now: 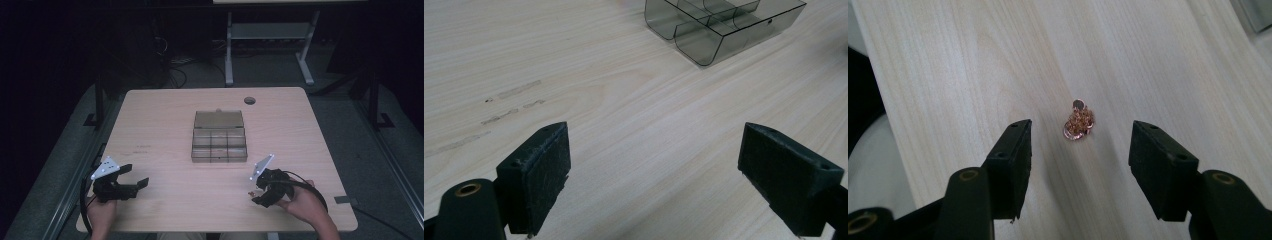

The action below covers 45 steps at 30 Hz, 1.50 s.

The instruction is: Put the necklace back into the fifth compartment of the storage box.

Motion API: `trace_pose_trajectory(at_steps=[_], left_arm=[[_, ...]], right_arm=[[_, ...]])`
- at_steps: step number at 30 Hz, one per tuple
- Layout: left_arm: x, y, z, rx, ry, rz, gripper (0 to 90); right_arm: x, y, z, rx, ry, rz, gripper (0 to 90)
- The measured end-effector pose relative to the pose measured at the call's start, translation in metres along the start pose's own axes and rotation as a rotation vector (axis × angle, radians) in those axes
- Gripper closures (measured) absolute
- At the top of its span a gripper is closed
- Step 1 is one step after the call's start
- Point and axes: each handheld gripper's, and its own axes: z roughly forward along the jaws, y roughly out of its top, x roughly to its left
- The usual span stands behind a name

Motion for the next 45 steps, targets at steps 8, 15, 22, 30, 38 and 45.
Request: trace_pose_trajectory(at_steps=[8, 15, 22, 30, 38, 45], left_arm=[[0.000, 0.000, 0.000, -0.005, 0.000, -0.001, 13.0], [0.000, 0.000, 0.000, -0.007, -0.001, -0.001, 13.0], [0.001, 0.000, -0.001, -0.006, 0.000, -0.005, 13.0], [0.000, 0.000, -0.001, -0.008, 0.001, -0.003, 13.0], [0.001, 0.000, -0.002, -0.008, 0.002, -0.001, 13.0], [0.000, 0.000, -0.002, -0.011, 0.002, -0.001, 13.0]], right_arm=[[-0.002, 0.004, 0.004, 0.022, 0.013, 0.008, 46.7], [-0.002, 0.011, 0.009, 0.051, 0.018, 0.005, 53.4], [-0.003, 0.016, 0.011, 0.072, 0.021, 0.003, 60.9], [-0.002, 0.022, 0.014, 0.103, 0.015, -0.007, 69.5], [-0.002, 0.025, 0.017, 0.125, 0.019, -0.006, 77.4], [-0.003, 0.026, 0.017, 0.124, 0.033, 0.002, 81.3]])
